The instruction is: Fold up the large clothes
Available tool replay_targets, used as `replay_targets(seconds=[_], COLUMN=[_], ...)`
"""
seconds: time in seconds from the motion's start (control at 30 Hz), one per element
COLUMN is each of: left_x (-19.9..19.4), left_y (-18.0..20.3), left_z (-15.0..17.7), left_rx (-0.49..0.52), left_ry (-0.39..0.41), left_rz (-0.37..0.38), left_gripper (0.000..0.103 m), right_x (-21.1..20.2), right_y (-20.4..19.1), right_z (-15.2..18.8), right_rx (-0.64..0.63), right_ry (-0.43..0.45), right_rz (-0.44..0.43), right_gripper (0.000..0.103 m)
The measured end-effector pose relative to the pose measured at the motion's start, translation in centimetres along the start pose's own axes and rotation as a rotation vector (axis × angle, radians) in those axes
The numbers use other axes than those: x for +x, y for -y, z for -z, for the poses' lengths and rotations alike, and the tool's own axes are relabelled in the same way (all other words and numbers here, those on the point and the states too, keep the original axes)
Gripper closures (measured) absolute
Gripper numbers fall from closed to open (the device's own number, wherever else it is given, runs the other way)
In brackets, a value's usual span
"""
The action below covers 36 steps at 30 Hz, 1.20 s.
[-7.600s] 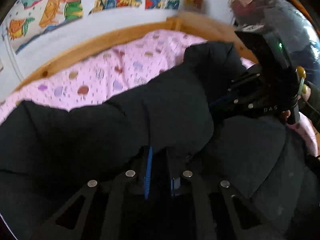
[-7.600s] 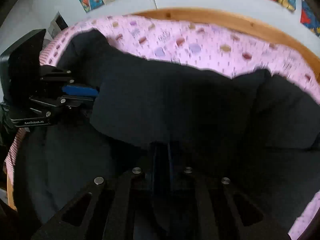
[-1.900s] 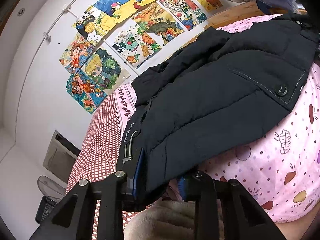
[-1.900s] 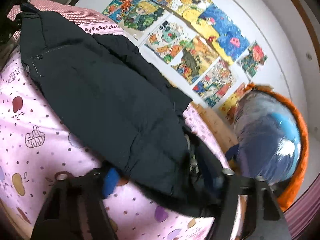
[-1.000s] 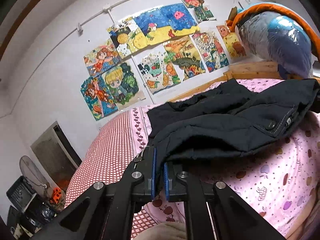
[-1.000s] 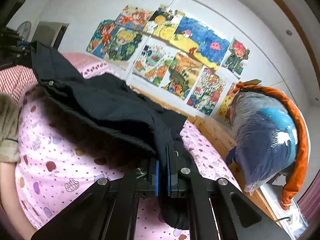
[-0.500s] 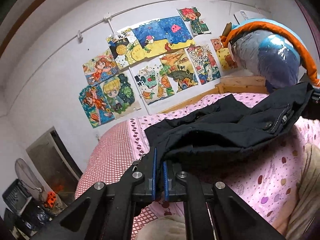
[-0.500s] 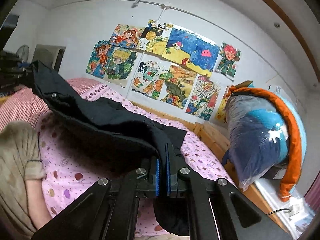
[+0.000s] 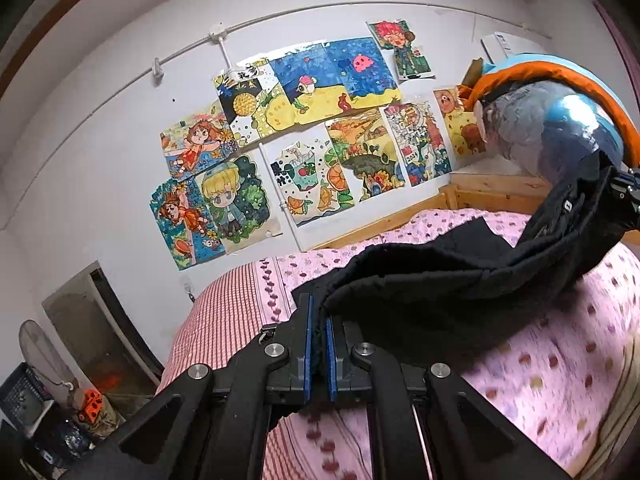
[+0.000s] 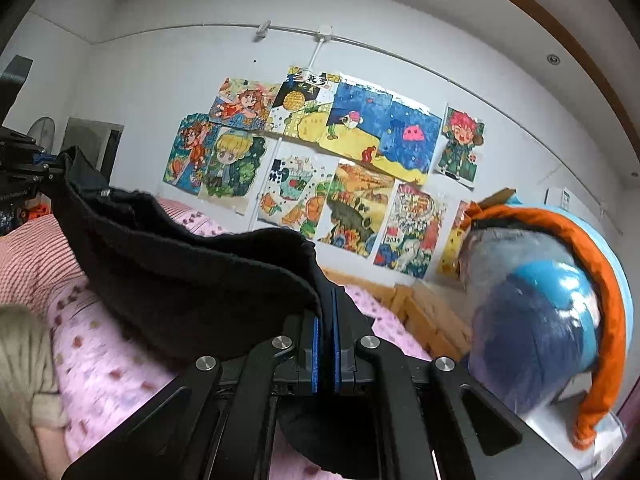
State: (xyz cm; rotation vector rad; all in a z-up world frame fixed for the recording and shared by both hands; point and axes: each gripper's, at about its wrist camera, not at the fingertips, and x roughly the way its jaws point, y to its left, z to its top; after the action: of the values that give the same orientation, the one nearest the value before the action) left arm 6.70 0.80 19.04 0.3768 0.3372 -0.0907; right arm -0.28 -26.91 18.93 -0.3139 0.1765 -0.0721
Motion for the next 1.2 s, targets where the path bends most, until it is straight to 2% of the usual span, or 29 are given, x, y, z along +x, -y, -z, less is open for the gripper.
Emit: replay_targets(seconds=[0.2,0.43,0.57,0.73,0.87,1.1,1.2], left_x=[6.5,16.9,23.6,31.5,36.4,42.6,44.8], left_y=[-0.5,-1.0,-1.2,-0.3,-0.4,1.2,1.5], left_z=[-3.9,-6.4,-6.7,-5.7,-4.6,-1.9,-0.7], left_rx=[0.027,0.000,-0.036,0.000,-0.070,-0.076,-0.098], left_ry=[-0.041,-0.136,-0.196,-0.260,-0.335,-0.396,-0.433], left_rz=[-0.017,-0.049,-0.034,-0.059,-0.052,-0.038,0.005], left_gripper=[0.097,0.097,0.097,0.097,0.097,0.097,0.096], right_x=[8.3,20.8,28.8,38.2,42.0,45.5,46.6], right_y=[1.3,0.0,-0.5,-2.2,-4.7,-6.7,-7.1], right_z=[-2.7,-4.5,-3.8,-0.9,1.6,4.0,4.8], right_rx=[0.038,-0.025,0.040,0.119,0.072,0.042,0.032], right_ry=[-0.051,-0.118,-0.200,-0.316,-0.348,-0.392,-0.422], right_rz=[-0.049,-0.077,-0.127,-0.155,-0.142,-0.107,-0.092], right_gripper=[0.099,0.099,0.099,0.099,0.099,0.099,0.099])
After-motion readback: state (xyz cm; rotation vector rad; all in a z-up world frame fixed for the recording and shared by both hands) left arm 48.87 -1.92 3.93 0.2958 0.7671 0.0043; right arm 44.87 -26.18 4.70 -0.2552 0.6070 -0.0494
